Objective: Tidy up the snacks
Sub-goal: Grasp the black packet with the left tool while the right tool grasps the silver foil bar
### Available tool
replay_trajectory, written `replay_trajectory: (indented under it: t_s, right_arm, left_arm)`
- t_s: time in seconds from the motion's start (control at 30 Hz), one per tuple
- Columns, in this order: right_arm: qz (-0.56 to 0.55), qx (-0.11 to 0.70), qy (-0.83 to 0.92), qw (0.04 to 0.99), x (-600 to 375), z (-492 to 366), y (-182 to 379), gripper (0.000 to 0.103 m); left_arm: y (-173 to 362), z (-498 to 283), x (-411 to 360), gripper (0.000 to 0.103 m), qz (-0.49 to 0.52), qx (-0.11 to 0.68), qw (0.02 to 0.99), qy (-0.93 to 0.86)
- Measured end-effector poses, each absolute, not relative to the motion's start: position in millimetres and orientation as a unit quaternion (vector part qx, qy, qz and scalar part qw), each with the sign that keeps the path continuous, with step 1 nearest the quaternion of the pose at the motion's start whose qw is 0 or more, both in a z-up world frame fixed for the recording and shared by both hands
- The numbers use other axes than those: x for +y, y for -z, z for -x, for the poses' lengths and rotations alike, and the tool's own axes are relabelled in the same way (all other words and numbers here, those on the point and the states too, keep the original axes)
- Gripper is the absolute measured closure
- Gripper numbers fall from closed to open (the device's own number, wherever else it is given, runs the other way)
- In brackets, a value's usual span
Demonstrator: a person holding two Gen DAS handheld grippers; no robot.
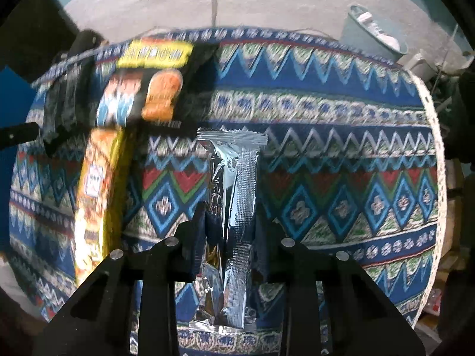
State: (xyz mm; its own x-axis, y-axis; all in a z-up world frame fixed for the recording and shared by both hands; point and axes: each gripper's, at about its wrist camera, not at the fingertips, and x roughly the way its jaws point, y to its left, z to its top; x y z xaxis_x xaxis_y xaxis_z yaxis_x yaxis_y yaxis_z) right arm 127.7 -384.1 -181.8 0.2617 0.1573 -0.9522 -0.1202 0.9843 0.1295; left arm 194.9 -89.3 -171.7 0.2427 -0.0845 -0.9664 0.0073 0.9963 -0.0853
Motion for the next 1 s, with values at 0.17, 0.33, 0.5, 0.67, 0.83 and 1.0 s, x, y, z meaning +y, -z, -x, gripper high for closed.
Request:
replay_trajectory:
  t_s: [0.17,0.33,0.5,0.67,0.83,1.0]
  right_arm:
    - [-0.039,0.579,-0.082,0.810,-393.5,-138.1,166.4,0.075]
    - [-0.039,0.568,-0.091,0.817,-390.8,-141.2,159.0,0.075]
    - [-0.045,0.568,-0.095,0.817,-393.7,-143.6,161.4,0.075]
    - [-0.051,0.566,-0.099,0.817,-394.9,-140.8,160.4,0.075]
    - [-0.052,0.561,-0.101,0.820,-393.4,-138.3,155.5,0.075]
    - [-0.049,0.557,-0.105,0.822,-389.1,-138.1,149.7,0.075]
  left_arm:
    - [172.9,-215.1,-96.5,0.015,0.054,0.607,0.793,0.015]
    - [183.0,-221.4,-96.5,0.015,0.100,0.604,0.791,0.007]
    - [200.7,-225.1,-104.8,0.015,0.089,0.622,0.778,-0.006]
    - [209.4,-225.7,-112.7,0.010,0.059,0.626,0.778,0.012]
    - [208.6,-216.2,-117.3,0.020,0.030,0.609,0.793,0.014]
    - [205.2,-207.2,-116.9,0.036,0.013,0.603,0.797,0.033]
